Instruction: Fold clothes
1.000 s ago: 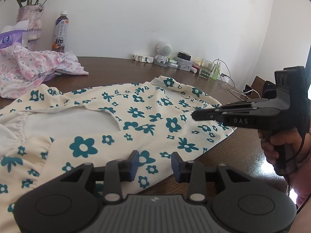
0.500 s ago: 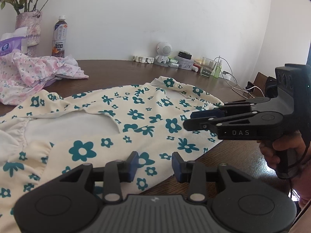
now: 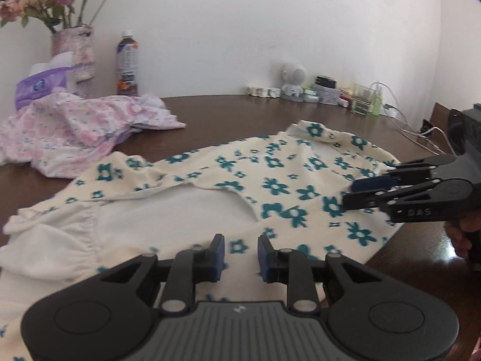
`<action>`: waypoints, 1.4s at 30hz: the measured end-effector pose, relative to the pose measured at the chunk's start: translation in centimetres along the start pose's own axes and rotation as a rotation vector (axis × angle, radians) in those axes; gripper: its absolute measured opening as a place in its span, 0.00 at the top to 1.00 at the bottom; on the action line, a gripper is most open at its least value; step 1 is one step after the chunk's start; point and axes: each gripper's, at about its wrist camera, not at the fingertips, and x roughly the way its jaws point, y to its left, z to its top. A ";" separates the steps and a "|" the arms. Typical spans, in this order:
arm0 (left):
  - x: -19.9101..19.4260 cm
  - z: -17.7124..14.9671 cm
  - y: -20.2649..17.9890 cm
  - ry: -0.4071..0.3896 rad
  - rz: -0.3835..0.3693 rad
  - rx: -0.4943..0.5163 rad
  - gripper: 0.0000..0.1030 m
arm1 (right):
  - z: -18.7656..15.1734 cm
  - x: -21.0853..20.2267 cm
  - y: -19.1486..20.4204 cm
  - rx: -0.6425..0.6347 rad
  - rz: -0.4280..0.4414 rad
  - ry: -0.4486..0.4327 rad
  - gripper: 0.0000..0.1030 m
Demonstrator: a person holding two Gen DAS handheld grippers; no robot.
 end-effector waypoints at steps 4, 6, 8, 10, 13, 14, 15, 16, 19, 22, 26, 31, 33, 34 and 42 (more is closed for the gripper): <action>-1.6 -0.7 3.1 -0.024 -0.002 -0.063 0.87 | -0.5 -0.8 -2.0 0.030 -0.033 -0.010 0.71; -2.4 -1.1 4.3 -0.034 0.002 -0.084 0.87 | -0.7 -1.0 -2.7 0.027 -0.075 -0.007 0.71; -2.8 -1.5 5.3 -0.035 0.006 -0.110 0.87 | -1.0 -1.1 -3.7 0.048 -0.094 -0.005 0.71; -3.1 -1.8 6.0 -0.036 0.026 -0.143 0.88 | -1.3 -1.4 -4.7 0.070 -0.125 -0.006 0.71; -3.3 -1.9 6.7 -0.038 0.023 -0.171 0.88 | -1.6 -1.5 -5.7 0.089 -0.140 -0.008 0.71; -3.3 -1.9 6.7 -0.036 0.024 -0.170 0.88 | -1.7 -1.4 -5.9 0.095 -0.134 -0.009 0.71; -3.3 -1.9 6.6 -0.035 0.027 -0.168 0.88 | -1.7 -1.4 -5.8 0.089 -0.136 -0.009 0.71; -3.2 -1.8 6.6 -0.033 0.029 -0.167 0.88 | -1.7 -1.4 -5.8 0.088 -0.136 -0.009 0.71; -3.4 -1.9 6.5 -0.033 0.034 -0.165 0.88 | -1.7 -1.6 -5.7 0.085 -0.141 -0.007 0.71; -4.2 -2.0 6.5 -0.048 0.051 -0.169 0.88 | -1.7 -2.4 -5.9 0.091 -0.149 -0.018 0.71; -6.9 -2.3 6.8 -0.118 0.055 -0.180 0.74 | -2.0 -4.6 -5.8 0.094 -0.156 -0.053 0.69; -8.3 -3.6 6.9 -0.076 0.094 -0.172 0.74 | -3.3 -6.0 -5.3 0.068 -0.187 -0.023 0.68; -8.2 -4.1 7.2 -0.051 0.115 -0.190 0.75 | -3.8 -5.9 -5.8 0.076 -0.205 -0.005 0.69; -8.2 -4.3 7.5 -0.049 0.120 -0.205 0.76 | -4.0 -5.9 -6.1 0.086 -0.204 -0.005 0.69; -8.1 -4.7 8.3 -0.050 0.126 -0.233 0.79 | -4.6 -6.6 -8.0 0.157 -0.175 -0.039 0.79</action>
